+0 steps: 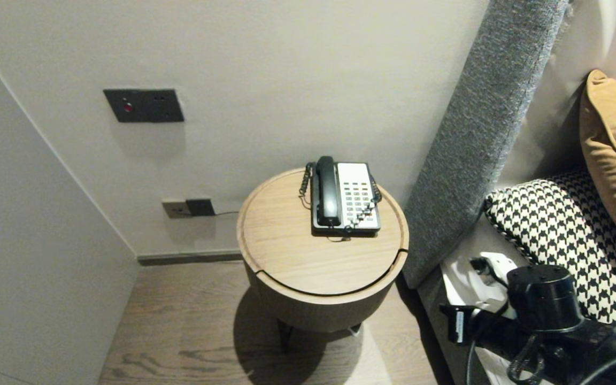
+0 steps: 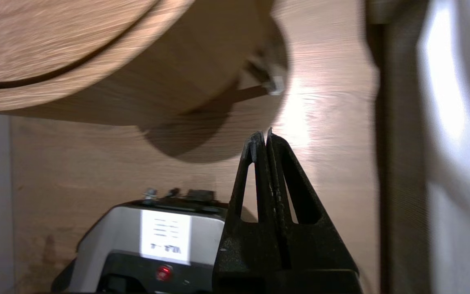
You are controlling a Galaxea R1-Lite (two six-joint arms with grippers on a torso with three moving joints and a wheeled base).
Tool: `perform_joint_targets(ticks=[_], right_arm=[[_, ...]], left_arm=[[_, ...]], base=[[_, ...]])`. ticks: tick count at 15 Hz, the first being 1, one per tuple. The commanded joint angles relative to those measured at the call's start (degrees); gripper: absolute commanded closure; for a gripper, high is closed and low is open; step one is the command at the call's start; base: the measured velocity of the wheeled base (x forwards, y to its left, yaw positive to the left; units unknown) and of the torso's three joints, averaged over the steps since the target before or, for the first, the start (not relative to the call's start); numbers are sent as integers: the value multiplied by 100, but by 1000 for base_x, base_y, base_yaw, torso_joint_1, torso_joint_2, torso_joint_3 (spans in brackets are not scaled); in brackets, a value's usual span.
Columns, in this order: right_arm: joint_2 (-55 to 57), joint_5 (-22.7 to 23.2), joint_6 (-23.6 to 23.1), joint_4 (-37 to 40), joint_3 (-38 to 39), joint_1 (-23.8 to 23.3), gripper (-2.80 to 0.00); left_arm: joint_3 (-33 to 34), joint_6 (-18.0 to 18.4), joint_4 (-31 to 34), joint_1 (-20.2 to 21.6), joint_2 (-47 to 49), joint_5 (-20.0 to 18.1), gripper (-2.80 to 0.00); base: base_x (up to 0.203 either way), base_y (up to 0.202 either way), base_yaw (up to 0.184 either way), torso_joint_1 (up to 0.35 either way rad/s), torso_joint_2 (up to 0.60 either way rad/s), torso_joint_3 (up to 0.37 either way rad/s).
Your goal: Close the nightstand drawer, then open the nightstand drawer
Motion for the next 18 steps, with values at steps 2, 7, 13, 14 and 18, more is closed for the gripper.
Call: perform_joint_targets(ticks=[2, 7, 13, 14, 18], right_arm=[[-1580, 274, -223, 728, 182, -711, 0], [-4519, 991, -961, 3024, 294, -1941, 0], [-7456, 1325, -1747, 4700, 1296, -2734, 0], [-7692, 1329, -1798, 4775, 1363, -2699, 0], [-8467, 1132, -1835, 4850, 1425, -2457, 0]], left_arm=[[0, -2, -1, -6, 0, 2, 0], [0, -2, -1, 2, 0, 2, 0], [0, -2, -1, -6, 0, 2, 0], [0, -2, -1, -2, 7, 2, 0], [0, -2, -1, -6, 0, 2, 0]], base=[[0, 0, 0, 0, 0, 0], [0, 0, 0, 0, 0, 0], [0, 0, 0, 0, 0, 0], [0, 0, 0, 0, 0, 0], [0, 0, 0, 0, 0, 0]])
